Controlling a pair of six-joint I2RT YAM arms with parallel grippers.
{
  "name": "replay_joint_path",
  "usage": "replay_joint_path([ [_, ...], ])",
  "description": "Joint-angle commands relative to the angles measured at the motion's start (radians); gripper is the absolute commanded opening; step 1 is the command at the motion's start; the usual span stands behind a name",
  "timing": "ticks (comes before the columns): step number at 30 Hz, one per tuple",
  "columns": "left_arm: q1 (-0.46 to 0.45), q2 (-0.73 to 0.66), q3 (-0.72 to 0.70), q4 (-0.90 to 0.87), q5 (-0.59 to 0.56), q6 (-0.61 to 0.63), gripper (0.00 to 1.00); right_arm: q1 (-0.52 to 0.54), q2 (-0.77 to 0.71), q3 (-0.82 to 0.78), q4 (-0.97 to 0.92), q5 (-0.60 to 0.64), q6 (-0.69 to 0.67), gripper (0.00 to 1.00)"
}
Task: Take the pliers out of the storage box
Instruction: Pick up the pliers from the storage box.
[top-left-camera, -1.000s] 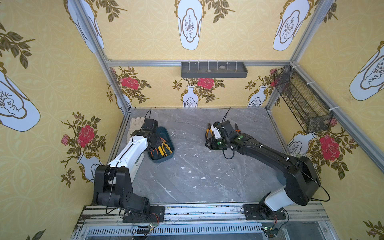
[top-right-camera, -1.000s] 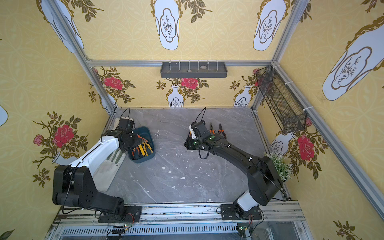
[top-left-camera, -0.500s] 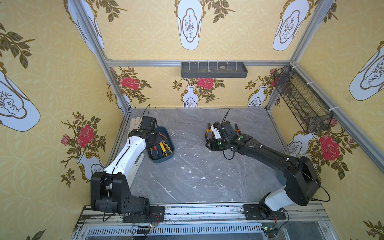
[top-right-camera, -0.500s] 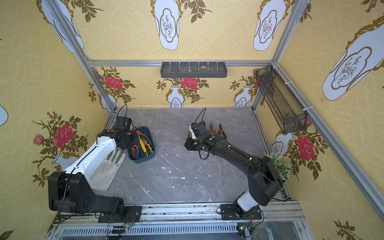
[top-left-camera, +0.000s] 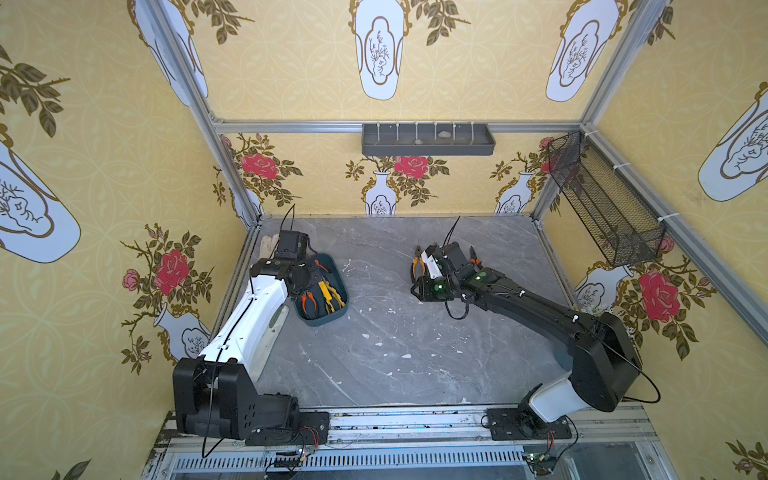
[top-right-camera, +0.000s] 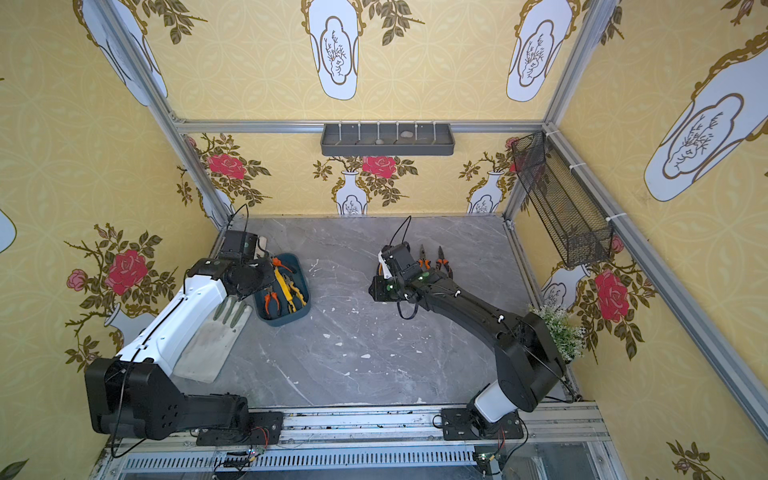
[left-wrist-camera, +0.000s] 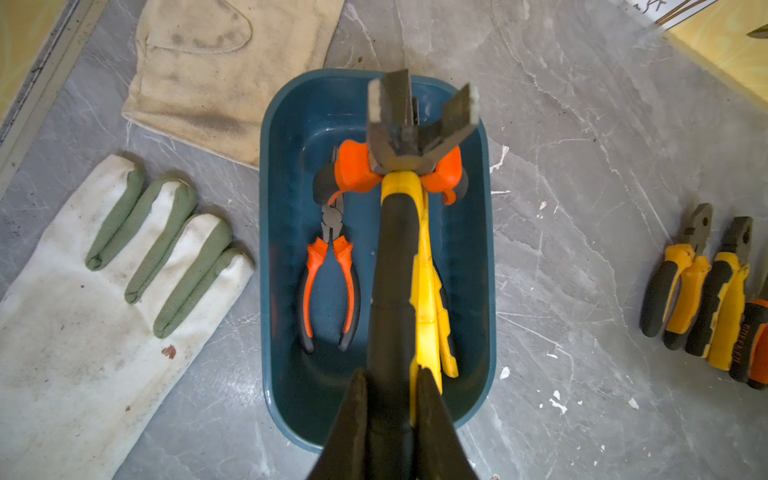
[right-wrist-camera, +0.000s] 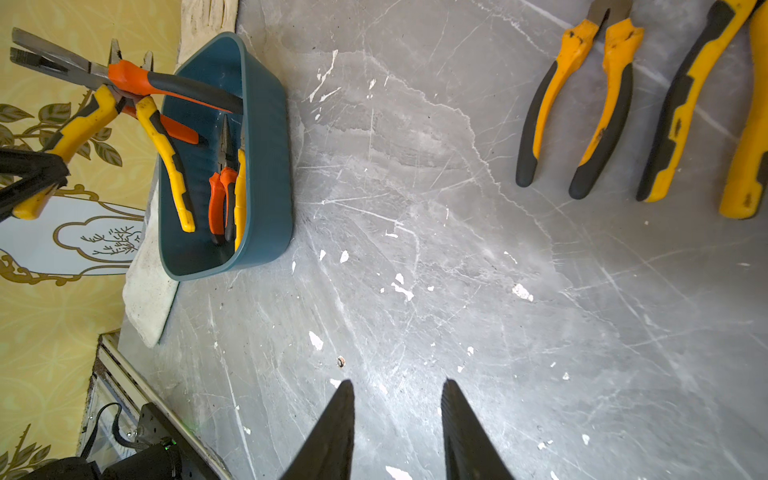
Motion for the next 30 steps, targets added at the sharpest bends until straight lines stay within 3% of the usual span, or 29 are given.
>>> replay_joint_path([
  [1,-0.001,-0.021,-0.008,0.061,0.024,-0.021,0.00,0.006,-0.006,0.015,0.011,0.015,0.009,0.36],
  [12,-0.006,-0.127,-0.139,0.157,0.226,-0.158,0.00,0.025,-0.006,0.026,0.003,0.026,0.010,0.36],
  [30,0.023,-0.226,-0.391,0.392,0.343,-0.369,0.00,0.031,-0.008,0.021,0.003,0.030,0.007,0.36],
])
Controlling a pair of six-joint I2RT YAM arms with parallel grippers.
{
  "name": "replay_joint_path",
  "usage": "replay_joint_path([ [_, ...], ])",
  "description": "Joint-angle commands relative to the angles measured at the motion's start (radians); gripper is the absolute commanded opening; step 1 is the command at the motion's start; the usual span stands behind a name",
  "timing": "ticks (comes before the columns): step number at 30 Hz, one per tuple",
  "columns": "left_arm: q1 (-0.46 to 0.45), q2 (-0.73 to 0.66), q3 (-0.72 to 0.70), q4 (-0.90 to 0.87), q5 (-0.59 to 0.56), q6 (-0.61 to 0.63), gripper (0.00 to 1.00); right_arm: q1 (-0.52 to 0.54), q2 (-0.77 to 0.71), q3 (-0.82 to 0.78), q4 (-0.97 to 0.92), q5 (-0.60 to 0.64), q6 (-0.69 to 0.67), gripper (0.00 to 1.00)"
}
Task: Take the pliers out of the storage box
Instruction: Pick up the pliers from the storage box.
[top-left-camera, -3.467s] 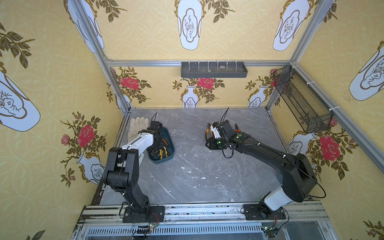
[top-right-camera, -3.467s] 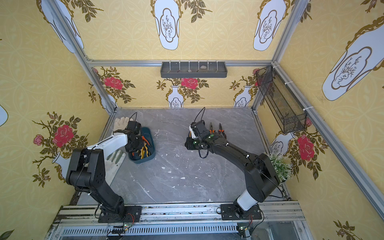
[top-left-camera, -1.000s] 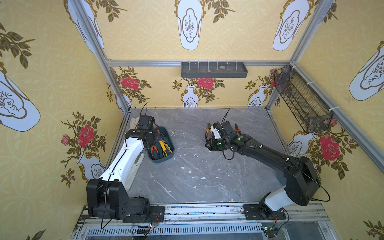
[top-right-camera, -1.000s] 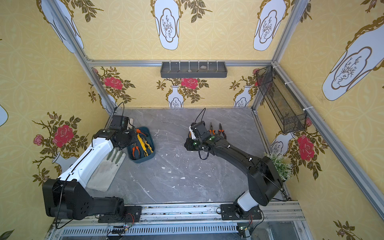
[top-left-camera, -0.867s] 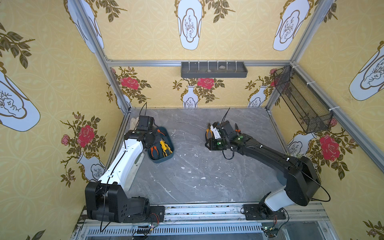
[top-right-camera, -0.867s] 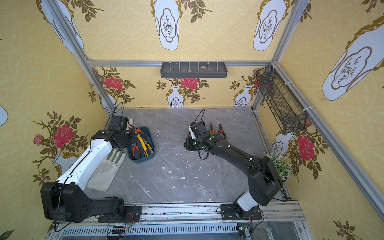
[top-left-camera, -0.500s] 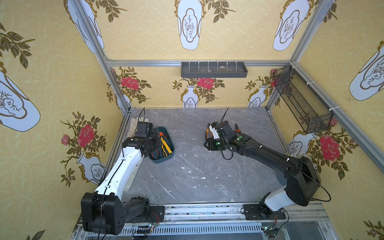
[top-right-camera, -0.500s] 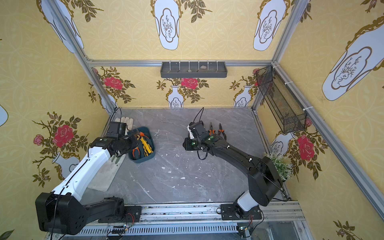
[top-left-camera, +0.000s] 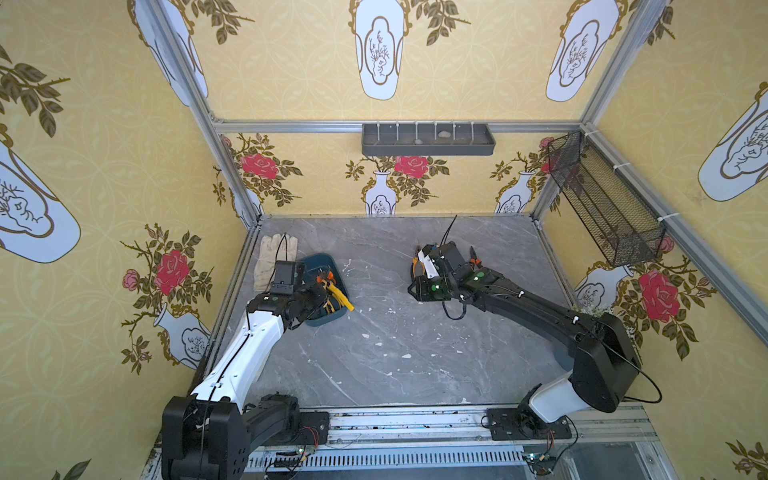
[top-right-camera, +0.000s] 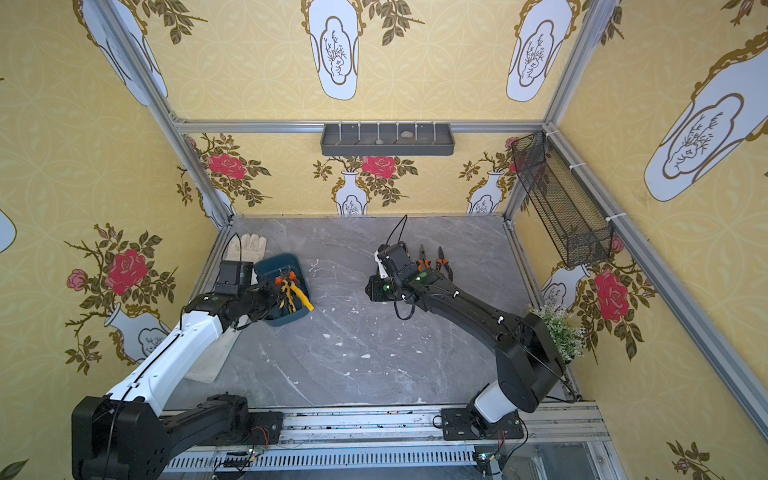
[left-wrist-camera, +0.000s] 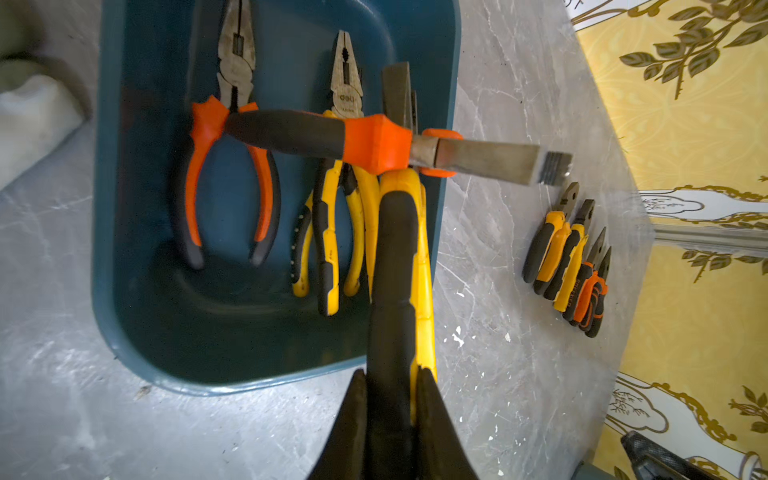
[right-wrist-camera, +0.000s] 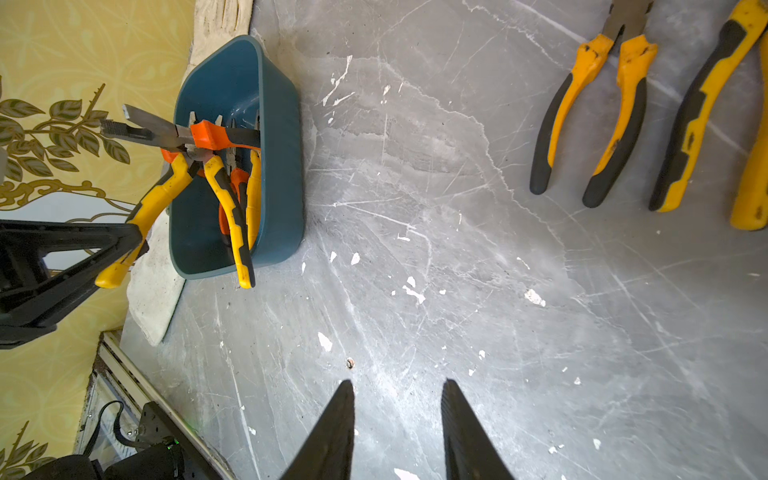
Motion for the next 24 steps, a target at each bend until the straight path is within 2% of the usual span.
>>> replay_joint_path([
  [1,0.020,-0.020,-0.046,0.155,0.062,-0.072,0.00,0.003,-0.007,0.000,0.006,0.007,0.004,0.36],
  [6,0.084,-0.054,-0.140,0.275,0.157,-0.167,0.00,0.005,-0.004,-0.007,0.011,0.007,0.007,0.36],
  [13,0.116,-0.089,-0.133,0.281,0.180,-0.182,0.00,0.013,0.006,-0.002,0.011,0.008,0.006,0.36],
  [17,0.140,-0.094,-0.144,0.352,0.257,-0.266,0.00,0.016,0.008,0.000,0.009,0.011,0.009,0.36],
  [24,0.140,-0.171,-0.165,0.284,0.244,-0.259,0.00,0.021,0.006,-0.009,0.015,0.016,0.017,0.36],
])
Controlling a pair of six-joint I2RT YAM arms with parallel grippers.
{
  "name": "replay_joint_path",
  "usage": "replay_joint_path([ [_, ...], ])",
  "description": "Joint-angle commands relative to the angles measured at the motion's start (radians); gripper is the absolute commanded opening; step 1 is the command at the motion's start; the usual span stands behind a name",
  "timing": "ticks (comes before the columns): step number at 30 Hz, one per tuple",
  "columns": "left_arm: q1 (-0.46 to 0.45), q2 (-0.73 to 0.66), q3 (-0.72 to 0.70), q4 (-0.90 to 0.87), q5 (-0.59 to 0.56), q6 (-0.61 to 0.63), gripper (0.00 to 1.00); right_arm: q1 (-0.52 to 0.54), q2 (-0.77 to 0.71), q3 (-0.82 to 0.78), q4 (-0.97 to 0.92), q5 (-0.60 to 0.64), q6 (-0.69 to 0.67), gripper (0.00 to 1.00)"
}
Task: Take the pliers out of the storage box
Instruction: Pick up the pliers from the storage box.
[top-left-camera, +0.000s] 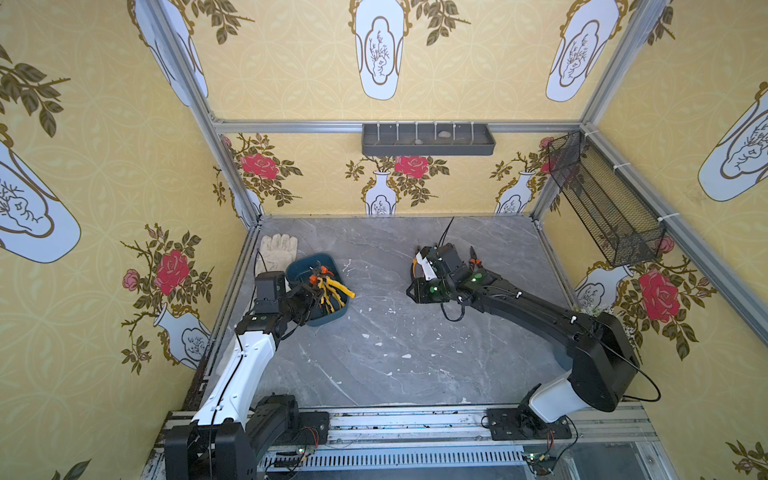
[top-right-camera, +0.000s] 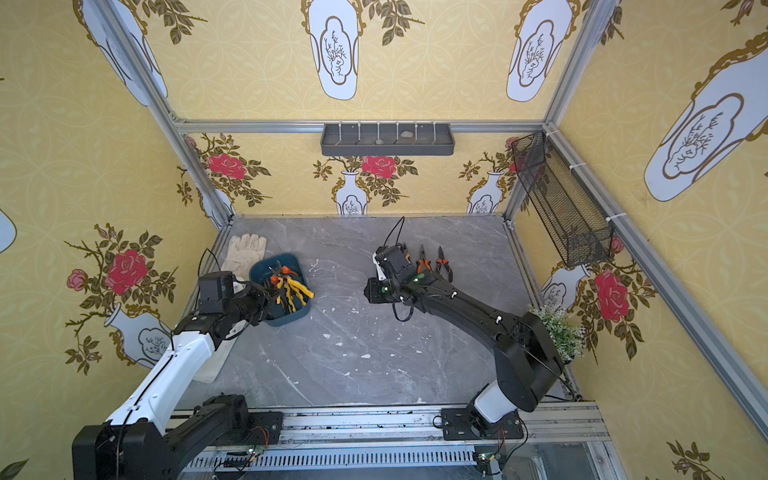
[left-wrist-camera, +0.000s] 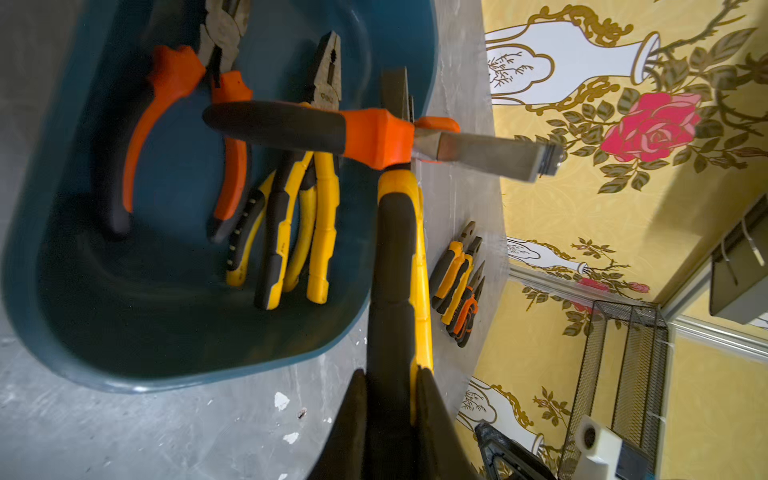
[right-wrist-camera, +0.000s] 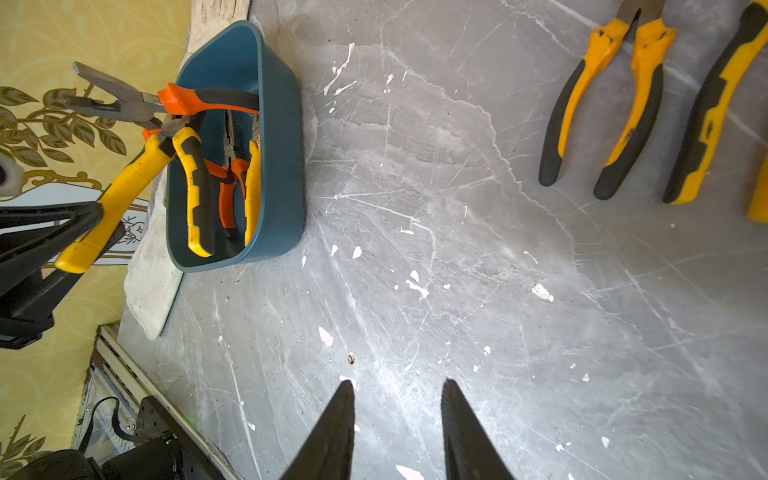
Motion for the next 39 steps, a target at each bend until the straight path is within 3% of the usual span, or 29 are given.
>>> replay_joint_path([
  [1,0.001,-0.045,-0.028,0.067,0.025,0.011,0.00,0.005,0.002,-0.005,0.015,0.013,0.012,0.36],
  [13,-0.041,-0.221,-0.317,0.174,0.024,-0.158,0.00,0.018,0.006,0.001,0.017,0.020,0.013,0.36],
  [22,-0.280,-0.338,-0.349,0.191,-0.117,-0.348,0.00,0.035,0.018,0.011,0.021,0.028,0.019,0.36],
  [28,-0.391,-0.424,-0.350,0.192,-0.202,-0.470,0.00,0.037,0.014,0.006,0.021,0.034,0.020,0.36],
  [34,-0.405,-0.531,-0.461,0.300,-0.226,-0.646,0.00,0.037,0.017,0.001,0.023,0.033,0.019,0.36],
  [39,-0.405,-0.656,-0.516,0.295,-0.291,-0.718,0.00,0.051,0.045,0.007,0.040,0.004,0.014,0.37],
])
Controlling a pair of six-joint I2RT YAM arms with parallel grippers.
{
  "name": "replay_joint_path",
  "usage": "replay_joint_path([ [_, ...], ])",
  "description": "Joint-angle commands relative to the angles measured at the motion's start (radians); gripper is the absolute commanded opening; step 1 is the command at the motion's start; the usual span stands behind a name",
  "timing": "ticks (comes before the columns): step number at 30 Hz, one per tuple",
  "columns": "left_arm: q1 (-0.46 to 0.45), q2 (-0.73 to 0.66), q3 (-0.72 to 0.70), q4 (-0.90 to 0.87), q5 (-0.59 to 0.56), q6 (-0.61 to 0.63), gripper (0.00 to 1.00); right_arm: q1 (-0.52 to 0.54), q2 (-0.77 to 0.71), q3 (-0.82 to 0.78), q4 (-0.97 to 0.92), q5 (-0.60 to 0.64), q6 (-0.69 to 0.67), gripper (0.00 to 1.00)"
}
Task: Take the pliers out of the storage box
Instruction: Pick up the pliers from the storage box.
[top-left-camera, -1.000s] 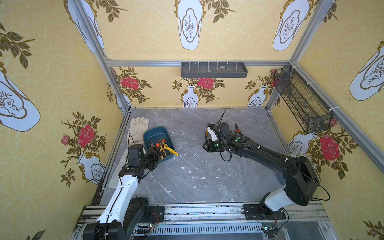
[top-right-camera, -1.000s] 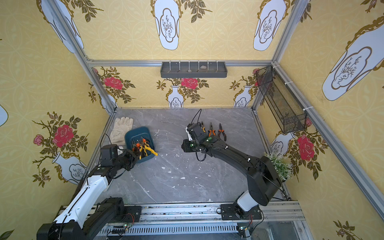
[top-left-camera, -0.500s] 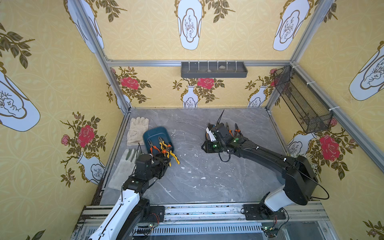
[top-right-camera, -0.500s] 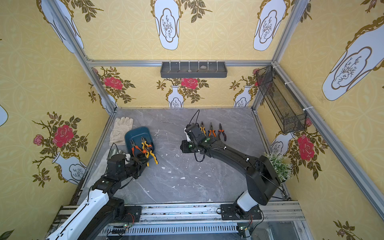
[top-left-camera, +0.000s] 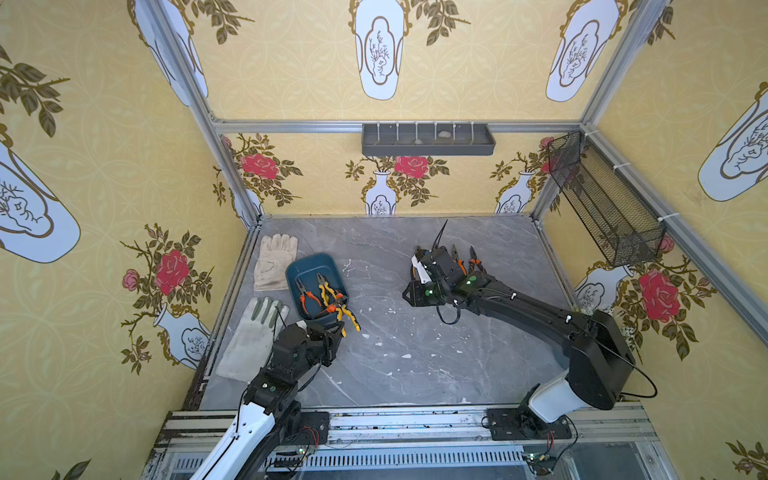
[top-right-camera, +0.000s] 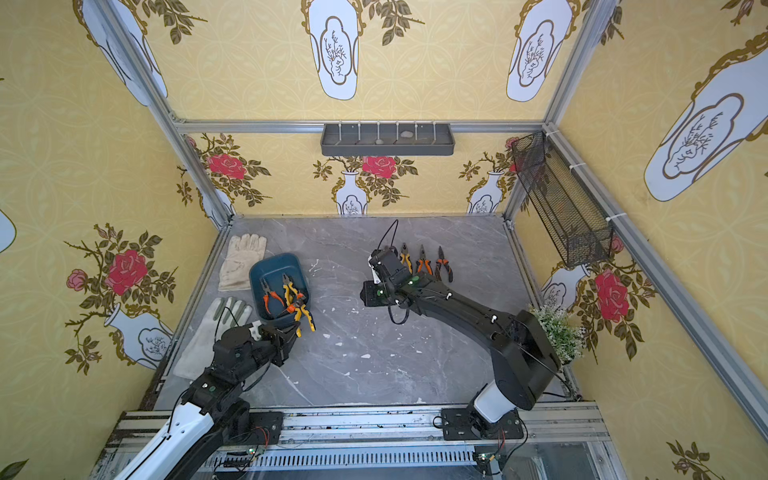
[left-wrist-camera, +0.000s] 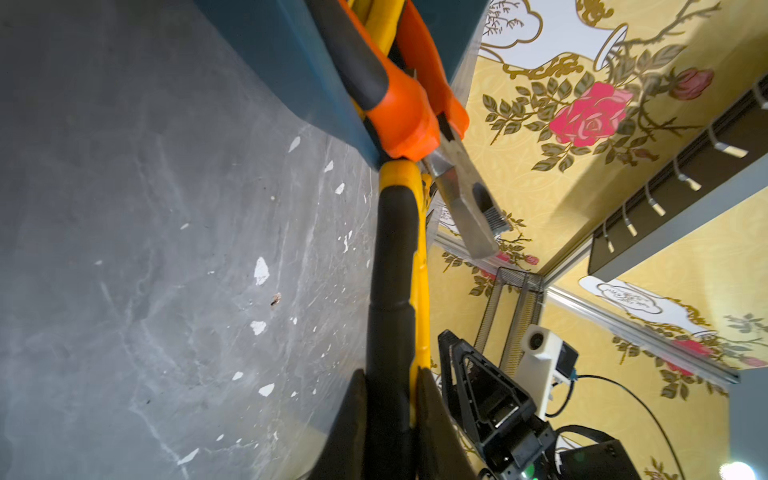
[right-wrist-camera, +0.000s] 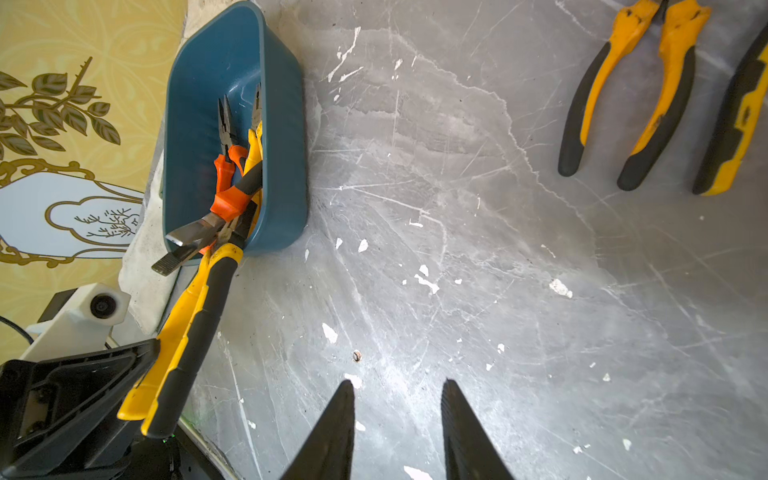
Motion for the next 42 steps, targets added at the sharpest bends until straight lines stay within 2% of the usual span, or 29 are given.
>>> replay_joint_path([
  [1,0.002,-0.062,-0.047,0.146,-0.062,-0.089,0.00,0.018,0.038,0.017,0.035,-0.038,-0.014,0.37],
  [4,0.003,-0.110,-0.058,0.106,-0.077,-0.104,0.00,0.053,0.137,0.118,0.002,-0.126,-0.063,0.41],
  [6,0.003,-0.129,-0.047,0.063,-0.077,-0.097,0.00,0.087,0.202,0.198,-0.015,-0.195,-0.089,0.48],
  [8,0.003,-0.136,-0.044,0.065,-0.070,-0.100,0.00,0.124,0.252,0.264,-0.008,-0.274,-0.102,0.49],
  [11,0.002,-0.145,-0.005,-0.017,-0.063,-0.068,0.00,0.170,0.311,0.373,-0.006,-0.319,-0.104,0.52],
  [15,0.003,-0.145,0.001,-0.050,-0.057,-0.060,0.00,0.198,0.395,0.497,-0.040,-0.321,-0.103,0.54],
  [20,0.003,-0.128,-0.003,-0.036,-0.055,-0.054,0.00,0.205,0.476,0.593,-0.077,-0.242,-0.112,0.50],
  [25,0.003,-0.115,0.000,-0.027,-0.051,-0.048,0.00,0.204,0.515,0.639,-0.077,-0.165,-0.124,0.44],
  [33,0.003,-0.118,0.005,-0.033,-0.051,-0.045,0.00,0.205,0.598,0.735,-0.126,-0.146,-0.151,0.40],
  [42,0.002,-0.126,0.019,-0.057,-0.058,-0.034,0.00,0.223,0.622,0.752,-0.157,-0.115,-0.188,0.35],
])
